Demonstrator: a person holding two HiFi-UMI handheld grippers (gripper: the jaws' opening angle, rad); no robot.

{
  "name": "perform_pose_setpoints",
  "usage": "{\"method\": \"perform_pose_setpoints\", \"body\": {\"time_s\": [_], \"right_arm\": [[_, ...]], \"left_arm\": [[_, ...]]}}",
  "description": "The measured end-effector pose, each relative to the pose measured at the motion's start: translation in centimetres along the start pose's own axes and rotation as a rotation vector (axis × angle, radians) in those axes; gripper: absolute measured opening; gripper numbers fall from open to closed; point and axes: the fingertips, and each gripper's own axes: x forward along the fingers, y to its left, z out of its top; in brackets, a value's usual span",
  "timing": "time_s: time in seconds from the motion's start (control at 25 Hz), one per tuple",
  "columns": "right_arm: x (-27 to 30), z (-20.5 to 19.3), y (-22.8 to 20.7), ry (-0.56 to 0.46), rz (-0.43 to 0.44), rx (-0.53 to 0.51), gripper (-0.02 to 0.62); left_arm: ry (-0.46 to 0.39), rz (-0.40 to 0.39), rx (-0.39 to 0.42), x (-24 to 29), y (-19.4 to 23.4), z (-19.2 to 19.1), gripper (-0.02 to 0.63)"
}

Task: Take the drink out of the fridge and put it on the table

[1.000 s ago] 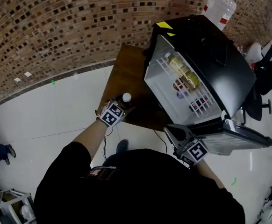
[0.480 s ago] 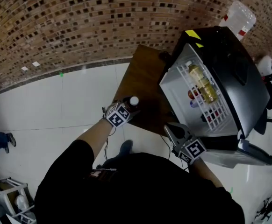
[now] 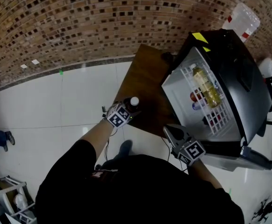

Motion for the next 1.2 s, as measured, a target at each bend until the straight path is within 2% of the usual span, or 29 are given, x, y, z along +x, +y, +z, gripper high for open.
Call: {"method": "perform_pose_setpoints", "body": {"time_s": [0.08,0.16,0.4,0.56,0.72,0.88,1.0,1.2], "right_arm": [[-0.2,-0.1,0.1,0.005,-0.002,0.002,0.011],[-0.4,0.0,0.4,0.007,0.003,-0.001,0.011],[-2.1,0.8,1.6,-0.004,0.018,-0.015,0.012],[-4.4,1.2,3.2,-0.009,0.049,-0.024,0.012],[-7.7,1.5,5.2,-0.032,0.059,-0.027,0.012],[-12.0,1.6,6.3,-0.055,0.021,-0.019,0.012],[-15.7,1.5,5.8,-0.079,-0.054,-0.007,0.011],[-23.8,0.9,3.6,-0.126,-0.223,0.046,0.011]], "left_arm": [[0.001,0.01,0.007,0.0,0.0,0.1,0.352],[-0.016,0.023,-0.002,-0.6,0.0,0.5,0.392],[-0.05,0.112,-0.09,-5.7,-0.2,-0.2,0.394],[-0.122,0.141,-0.17,-11.1,-3.3,0.1,0.313],[-0.264,0.082,-0.264,-14.1,-8.1,3.4,0.178],[-0.389,-0.007,-0.333,-14.2,-12.4,8.1,0.024],[-0.413,-0.11,-0.307,-13.5,-15.8,11.5,0.011],[-0.408,-0.259,-0.203,-12.1,-21.3,17.0,0.011]]}}
